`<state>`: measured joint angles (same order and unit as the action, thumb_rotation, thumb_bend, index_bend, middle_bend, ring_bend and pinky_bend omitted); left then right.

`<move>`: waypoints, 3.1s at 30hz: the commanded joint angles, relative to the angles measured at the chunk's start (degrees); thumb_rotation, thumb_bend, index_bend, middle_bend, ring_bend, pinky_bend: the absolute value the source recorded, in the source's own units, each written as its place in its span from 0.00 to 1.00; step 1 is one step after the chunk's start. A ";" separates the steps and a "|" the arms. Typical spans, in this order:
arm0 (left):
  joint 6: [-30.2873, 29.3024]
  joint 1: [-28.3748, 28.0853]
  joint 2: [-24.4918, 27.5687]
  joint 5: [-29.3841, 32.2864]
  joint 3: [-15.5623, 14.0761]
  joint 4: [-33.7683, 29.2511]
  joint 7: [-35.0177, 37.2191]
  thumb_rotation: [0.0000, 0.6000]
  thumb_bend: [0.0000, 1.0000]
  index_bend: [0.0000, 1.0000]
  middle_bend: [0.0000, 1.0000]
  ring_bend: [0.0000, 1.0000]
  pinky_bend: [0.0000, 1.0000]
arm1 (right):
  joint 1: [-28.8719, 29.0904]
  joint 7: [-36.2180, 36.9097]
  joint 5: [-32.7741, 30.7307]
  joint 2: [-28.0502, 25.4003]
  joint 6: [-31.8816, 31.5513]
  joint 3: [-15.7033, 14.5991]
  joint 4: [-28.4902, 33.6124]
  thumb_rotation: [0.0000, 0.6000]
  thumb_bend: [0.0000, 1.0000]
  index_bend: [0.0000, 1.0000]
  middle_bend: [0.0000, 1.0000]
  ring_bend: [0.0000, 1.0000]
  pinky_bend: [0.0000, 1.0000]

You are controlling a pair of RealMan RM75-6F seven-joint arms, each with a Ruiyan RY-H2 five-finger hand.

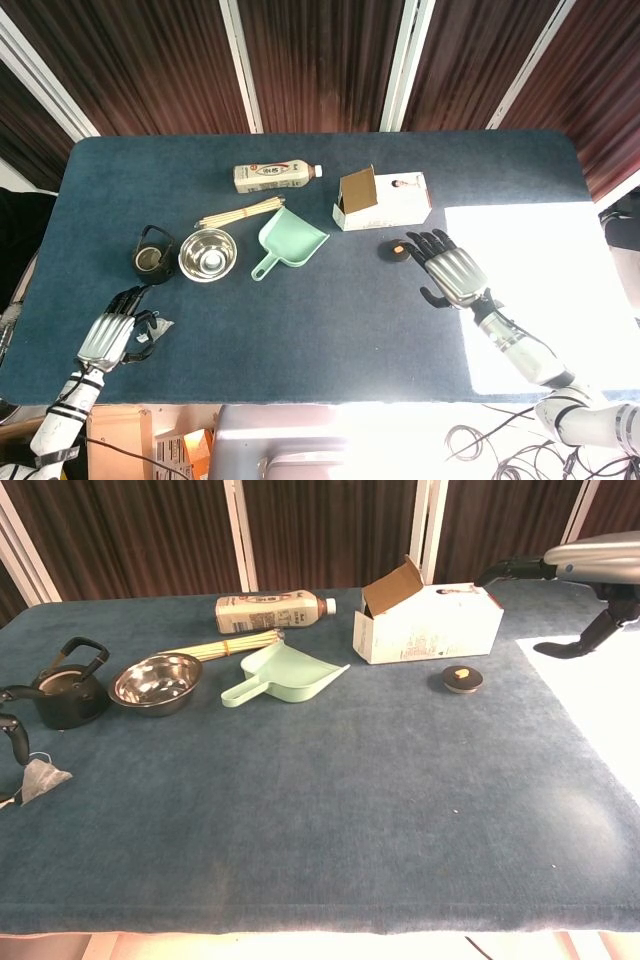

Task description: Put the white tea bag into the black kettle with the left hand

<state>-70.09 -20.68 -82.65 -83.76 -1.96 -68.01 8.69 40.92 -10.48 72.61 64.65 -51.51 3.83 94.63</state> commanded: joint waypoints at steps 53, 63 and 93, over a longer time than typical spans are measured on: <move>5.98 1.81 -9.42 2.54 2.59 16.73 2.03 1.00 0.41 0.63 0.09 0.00 0.10 | 0.04 -4.20 -3.93 0.99 2.80 1.13 -0.28 1.00 0.36 0.00 0.00 0.00 0.00; 4.90 2.19 -9.49 2.03 2.74 17.17 1.50 1.00 0.49 0.68 0.11 0.00 0.10 | 0.01 -4.27 -3.94 0.87 3.07 1.08 -0.24 1.00 0.36 0.00 0.00 0.00 0.00; -8.09 -1.13 7.43 2.18 14.37 -9.47 -7.82 1.00 0.51 0.69 0.15 0.00 0.10 | -0.50 -0.52 -2.91 0.45 3.50 1.59 -1.63 1.00 0.36 0.00 0.00 0.00 0.00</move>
<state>-78.27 -20.47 -77.36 -82.57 10.42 -74.63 2.98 40.43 -11.24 69.62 65.06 -48.13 5.35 93.22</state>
